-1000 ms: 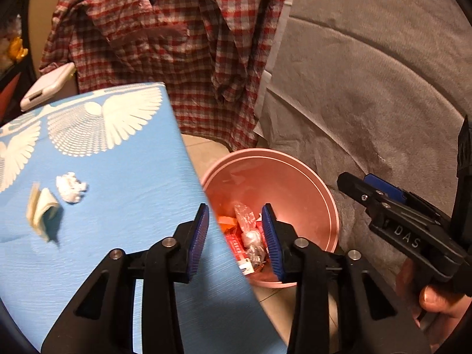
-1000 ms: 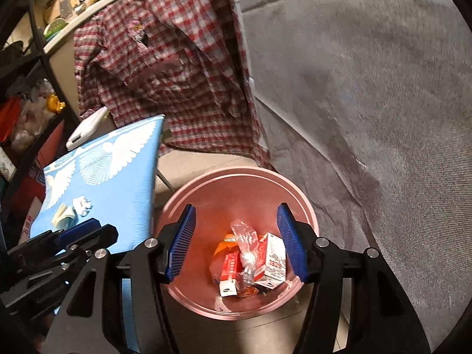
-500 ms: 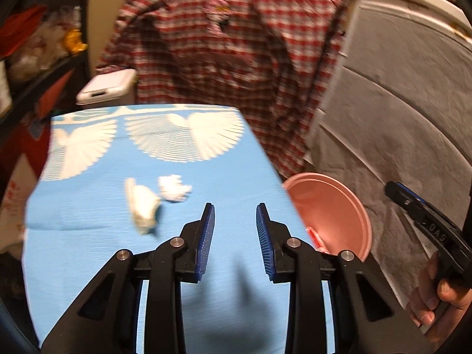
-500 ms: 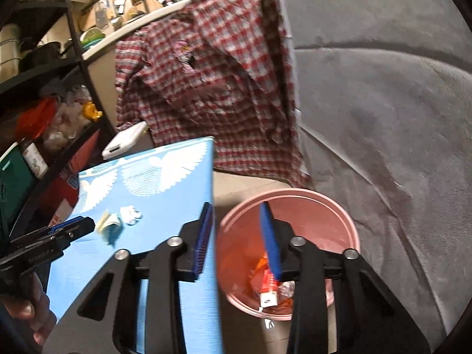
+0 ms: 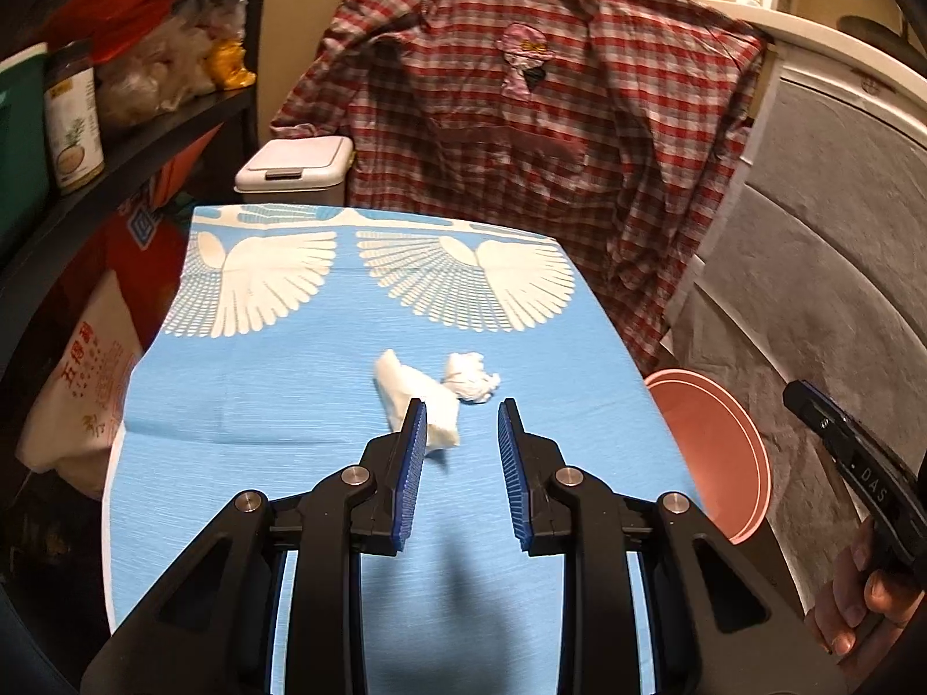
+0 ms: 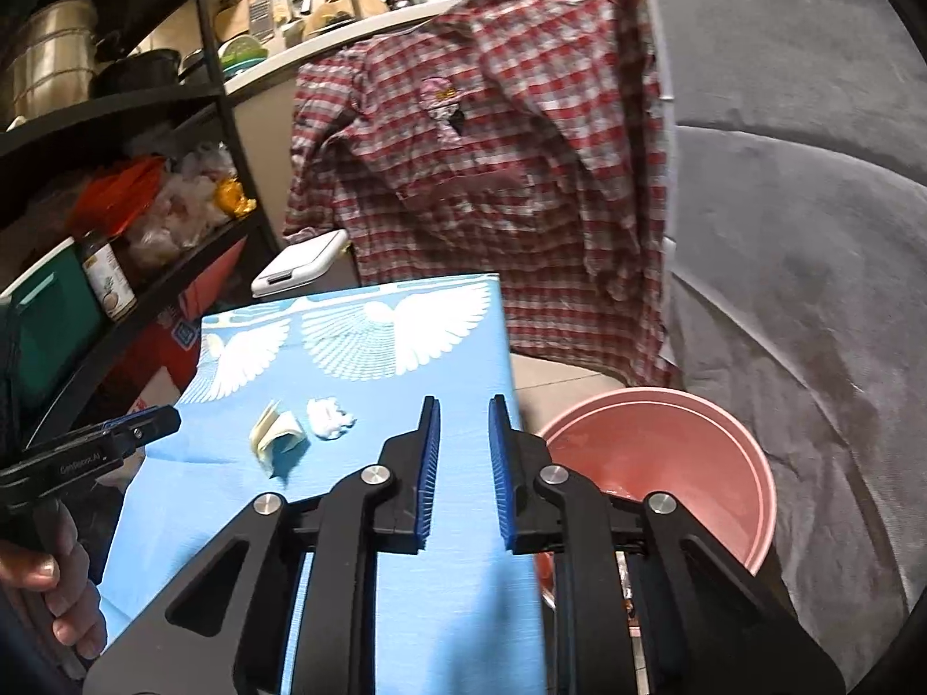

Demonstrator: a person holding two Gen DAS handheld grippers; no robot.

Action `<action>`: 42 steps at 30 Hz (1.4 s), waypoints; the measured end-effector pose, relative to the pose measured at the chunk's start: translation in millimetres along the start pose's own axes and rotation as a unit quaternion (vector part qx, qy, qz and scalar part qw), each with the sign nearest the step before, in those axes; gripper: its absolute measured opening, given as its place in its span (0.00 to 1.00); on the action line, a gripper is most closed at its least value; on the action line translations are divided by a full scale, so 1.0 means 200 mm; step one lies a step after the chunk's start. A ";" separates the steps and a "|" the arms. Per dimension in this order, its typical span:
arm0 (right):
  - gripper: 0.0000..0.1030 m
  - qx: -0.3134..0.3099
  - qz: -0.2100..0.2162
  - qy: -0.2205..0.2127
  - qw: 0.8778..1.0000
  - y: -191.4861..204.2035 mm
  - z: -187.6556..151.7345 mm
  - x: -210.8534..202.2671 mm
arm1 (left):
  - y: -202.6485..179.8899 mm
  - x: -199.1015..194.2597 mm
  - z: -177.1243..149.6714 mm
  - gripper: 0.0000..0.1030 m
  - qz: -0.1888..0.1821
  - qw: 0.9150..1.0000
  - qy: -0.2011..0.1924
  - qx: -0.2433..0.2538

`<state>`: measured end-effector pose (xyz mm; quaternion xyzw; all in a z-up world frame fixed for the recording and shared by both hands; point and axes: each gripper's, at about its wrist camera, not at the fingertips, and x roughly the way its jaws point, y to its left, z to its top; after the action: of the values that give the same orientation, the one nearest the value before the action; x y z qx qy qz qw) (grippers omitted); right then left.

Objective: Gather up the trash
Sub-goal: 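Move both grippers back over the board toward the white tissues, then grasp the folded white tissue with the left gripper while the right gripper grasps the crumpled tissue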

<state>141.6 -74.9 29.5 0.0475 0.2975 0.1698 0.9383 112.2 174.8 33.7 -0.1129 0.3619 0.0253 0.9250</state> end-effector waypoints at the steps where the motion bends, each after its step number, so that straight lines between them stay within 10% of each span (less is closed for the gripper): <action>1: 0.14 -0.003 0.001 0.001 1.000 0.01 0.00 0.01 | 0.02 0.01 0.00 0.25 0.001 1.000 0.001 -0.003; 4: 0.18 -0.013 0.010 0.011 1.000 0.06 -0.01 0.06 | 0.09 0.04 0.01 0.25 0.001 1.000 0.006 -0.017; 8: 0.47 -0.023 0.015 0.021 0.999 0.10 -0.02 0.12 | 0.17 0.10 0.00 0.25 -0.006 0.999 0.017 -0.038; 42: 0.49 -0.063 0.083 0.092 0.990 0.36 -0.02 0.66 | 0.26 0.64 -0.07 0.33 -0.063 0.990 0.104 -0.068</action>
<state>218.5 37.9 -32.2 -0.0028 0.3668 0.2689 0.8906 191.9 217.4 -72.3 -0.2002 0.4455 -0.0206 0.8724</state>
